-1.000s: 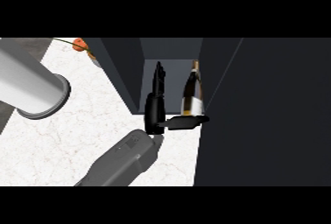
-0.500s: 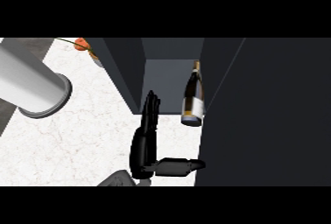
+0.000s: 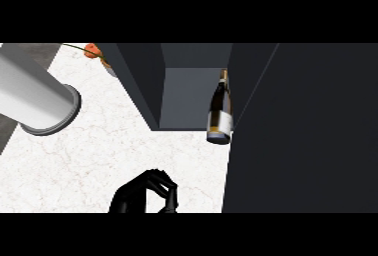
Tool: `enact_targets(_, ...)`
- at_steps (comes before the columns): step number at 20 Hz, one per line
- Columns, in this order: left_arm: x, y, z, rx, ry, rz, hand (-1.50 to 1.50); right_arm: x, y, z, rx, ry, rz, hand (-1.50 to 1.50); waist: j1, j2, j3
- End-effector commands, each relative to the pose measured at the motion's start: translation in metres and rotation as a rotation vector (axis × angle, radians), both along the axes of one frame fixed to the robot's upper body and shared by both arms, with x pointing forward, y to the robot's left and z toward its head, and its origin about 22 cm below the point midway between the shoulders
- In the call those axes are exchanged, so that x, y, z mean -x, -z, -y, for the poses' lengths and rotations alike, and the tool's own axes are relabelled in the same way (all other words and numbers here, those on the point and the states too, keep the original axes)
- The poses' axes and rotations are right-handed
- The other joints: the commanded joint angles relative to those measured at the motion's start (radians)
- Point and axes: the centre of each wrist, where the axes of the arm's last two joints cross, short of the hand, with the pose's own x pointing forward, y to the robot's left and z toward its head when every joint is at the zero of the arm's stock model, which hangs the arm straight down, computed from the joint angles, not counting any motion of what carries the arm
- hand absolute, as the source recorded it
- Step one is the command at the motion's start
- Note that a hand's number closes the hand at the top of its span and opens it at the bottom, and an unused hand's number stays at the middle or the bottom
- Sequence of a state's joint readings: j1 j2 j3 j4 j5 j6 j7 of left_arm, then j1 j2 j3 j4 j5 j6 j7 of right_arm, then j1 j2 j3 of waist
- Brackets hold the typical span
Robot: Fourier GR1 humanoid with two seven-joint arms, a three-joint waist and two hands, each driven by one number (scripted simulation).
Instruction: Pick up the wine, place it into the cabinet and close the cabinet
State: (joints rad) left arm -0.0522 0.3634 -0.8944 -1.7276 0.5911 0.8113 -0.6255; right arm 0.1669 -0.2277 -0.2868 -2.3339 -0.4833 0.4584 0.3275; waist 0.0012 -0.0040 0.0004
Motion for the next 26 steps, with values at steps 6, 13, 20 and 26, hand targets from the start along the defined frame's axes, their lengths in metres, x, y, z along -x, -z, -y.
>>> enact_targets(6, 0.026, -0.018, -0.076, -0.072, 0.029, -0.008, 1.50, 0.006, 0.005, -0.006, 0.129, -0.299, -0.032, 1.50, 0.008, 0.001, 0.000)
enact_targets(13, 0.028, -0.029, -0.126, -0.090, 0.008, -0.003, 1.50, 0.026, 0.008, -0.042, 0.085, -0.526, -0.123, 1.50, 0.012, 0.000, -0.002)
enact_targets(20, 0.027, -0.031, -0.163, -0.095, -0.062, 0.033, 1.50, 0.039, 0.004, -0.080, 0.113, -0.700, -0.050, 1.50, 0.008, -0.003, -0.003)
enact_targets(26, 0.023, -0.036, -0.195, -0.098, -0.083, 0.017, 1.50, 0.045, -0.007, -0.117, 0.128, -0.802, 0.035, 1.50, -0.002, -0.014, -0.006)
